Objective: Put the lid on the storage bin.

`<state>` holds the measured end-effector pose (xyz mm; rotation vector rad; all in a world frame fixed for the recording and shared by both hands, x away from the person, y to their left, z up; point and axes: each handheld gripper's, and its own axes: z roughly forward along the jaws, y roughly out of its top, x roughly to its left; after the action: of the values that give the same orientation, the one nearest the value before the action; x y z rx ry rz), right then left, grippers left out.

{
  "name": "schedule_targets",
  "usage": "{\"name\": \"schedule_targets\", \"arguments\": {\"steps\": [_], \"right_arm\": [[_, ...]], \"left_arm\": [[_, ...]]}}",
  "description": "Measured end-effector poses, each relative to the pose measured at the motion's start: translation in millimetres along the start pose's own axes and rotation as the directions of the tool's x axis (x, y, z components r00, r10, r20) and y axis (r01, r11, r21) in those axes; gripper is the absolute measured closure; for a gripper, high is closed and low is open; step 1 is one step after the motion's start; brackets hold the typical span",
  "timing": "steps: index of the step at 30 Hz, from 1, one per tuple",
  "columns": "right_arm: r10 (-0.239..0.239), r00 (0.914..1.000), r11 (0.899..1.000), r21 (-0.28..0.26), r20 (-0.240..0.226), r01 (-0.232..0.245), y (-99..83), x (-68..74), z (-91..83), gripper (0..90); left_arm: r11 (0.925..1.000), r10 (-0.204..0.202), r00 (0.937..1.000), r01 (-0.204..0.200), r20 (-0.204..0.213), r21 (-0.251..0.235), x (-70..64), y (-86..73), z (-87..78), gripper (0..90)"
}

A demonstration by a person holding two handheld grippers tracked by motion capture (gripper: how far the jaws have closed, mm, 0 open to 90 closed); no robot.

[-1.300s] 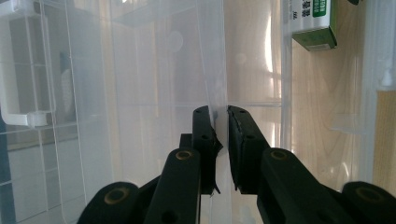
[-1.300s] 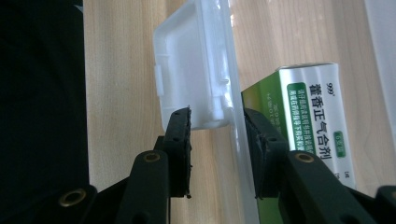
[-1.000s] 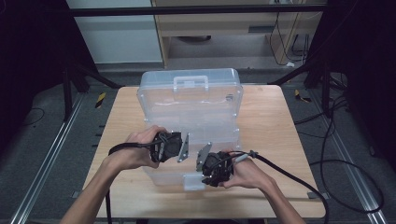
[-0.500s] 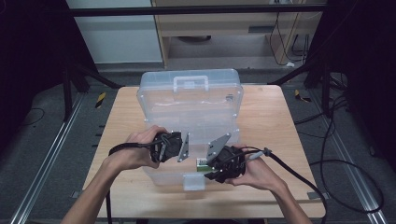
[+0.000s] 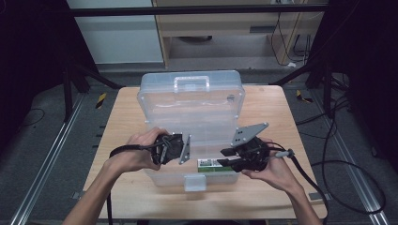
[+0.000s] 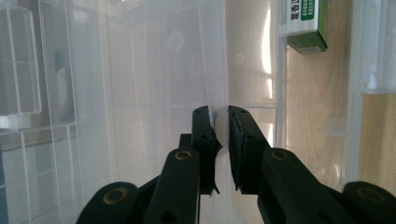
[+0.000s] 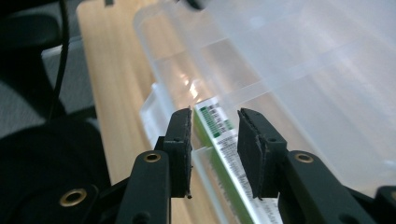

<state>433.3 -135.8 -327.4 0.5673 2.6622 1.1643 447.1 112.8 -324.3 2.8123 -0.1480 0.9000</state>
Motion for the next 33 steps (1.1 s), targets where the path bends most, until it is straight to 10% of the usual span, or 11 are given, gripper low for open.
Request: {"name": "schedule_targets", "arguments": {"steps": [10,18,33], "right_arm": [[0.097,0.9921,0.988,-0.13,0.08,-0.086,1.7,-14.1,-18.1,68.0],[0.251,0.9534,0.954,-0.208,0.167,-0.215,-8.2,-35.3,-22.8,78.2],[0.349,0.9104,0.92,-0.264,0.222,-0.289,-19.3,-62.6,-24.1,90.0]], "left_arm": [[1.0,0.004,0.9999,-0.004,0.013,0.004,-6.2,0.0,-0.5,80.6],[0.9999,0.006,0.9999,-0.007,0.016,0.015,-7.9,0.9,-0.8,80.5],[1.0,-0.002,0.9998,0.002,0.018,0.008,-8.5,0.5,-0.1,80.4]]}}
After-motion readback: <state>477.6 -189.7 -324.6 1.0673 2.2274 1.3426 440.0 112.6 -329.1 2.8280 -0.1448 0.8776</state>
